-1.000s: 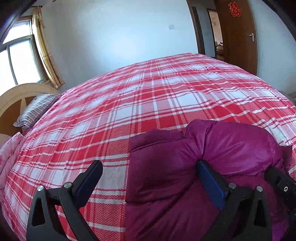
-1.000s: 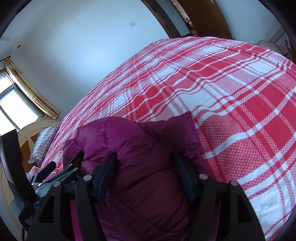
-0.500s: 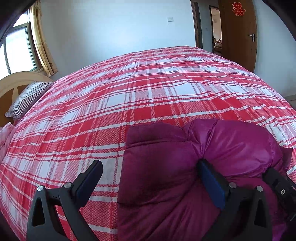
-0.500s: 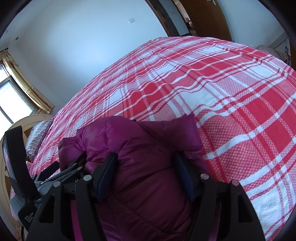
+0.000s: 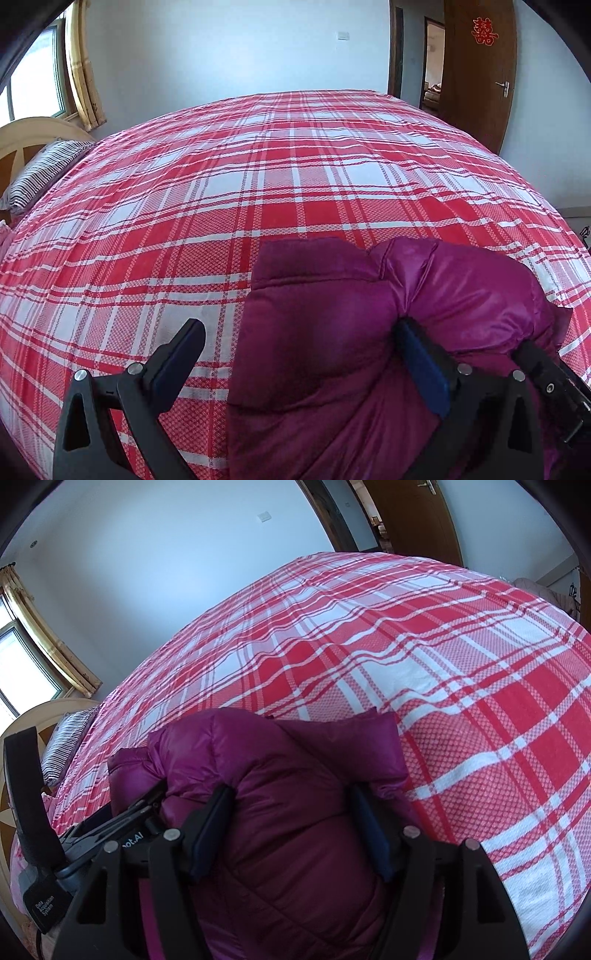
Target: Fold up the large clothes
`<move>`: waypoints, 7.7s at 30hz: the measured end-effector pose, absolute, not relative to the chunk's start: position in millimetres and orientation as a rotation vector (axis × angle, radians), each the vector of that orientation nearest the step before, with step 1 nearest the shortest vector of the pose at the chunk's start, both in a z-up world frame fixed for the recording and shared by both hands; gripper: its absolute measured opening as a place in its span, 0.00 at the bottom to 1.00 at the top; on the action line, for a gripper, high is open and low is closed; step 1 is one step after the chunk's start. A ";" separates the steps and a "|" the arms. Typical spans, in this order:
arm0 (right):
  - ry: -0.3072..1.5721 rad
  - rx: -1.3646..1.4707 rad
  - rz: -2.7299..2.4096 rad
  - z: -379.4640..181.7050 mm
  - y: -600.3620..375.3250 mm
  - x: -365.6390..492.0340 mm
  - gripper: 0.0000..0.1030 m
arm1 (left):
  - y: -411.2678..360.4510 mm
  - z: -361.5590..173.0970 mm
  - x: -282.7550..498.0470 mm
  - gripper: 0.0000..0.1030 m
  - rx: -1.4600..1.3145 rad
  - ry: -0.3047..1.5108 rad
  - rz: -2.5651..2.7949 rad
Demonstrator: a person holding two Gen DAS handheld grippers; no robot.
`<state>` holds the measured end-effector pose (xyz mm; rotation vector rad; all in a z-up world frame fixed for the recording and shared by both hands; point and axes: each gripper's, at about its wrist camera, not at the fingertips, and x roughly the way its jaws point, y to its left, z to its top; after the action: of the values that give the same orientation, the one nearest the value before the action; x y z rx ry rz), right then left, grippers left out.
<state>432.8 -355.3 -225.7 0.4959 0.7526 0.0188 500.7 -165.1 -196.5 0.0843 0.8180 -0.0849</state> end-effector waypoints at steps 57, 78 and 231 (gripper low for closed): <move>0.802 0.568 0.260 -227.0 -402.1 423.4 0.54 | -99.1 -208.7 418.2 0.99 -0.253 0.882 -0.530; 0.675 0.587 0.433 -178.6 -351.2 356.7 0.19 | -67.3 -142.2 327.3 0.30 -0.092 0.748 -0.520; 0.340 0.030 0.498 -41.9 -63.5 198.9 1.00 | 176.9 -33.6 137.4 0.91 -0.127 0.324 0.078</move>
<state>198.9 -63.5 -41.9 0.0298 0.3396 0.4983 137.4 176.9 -33.6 -0.1269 0.3242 0.0780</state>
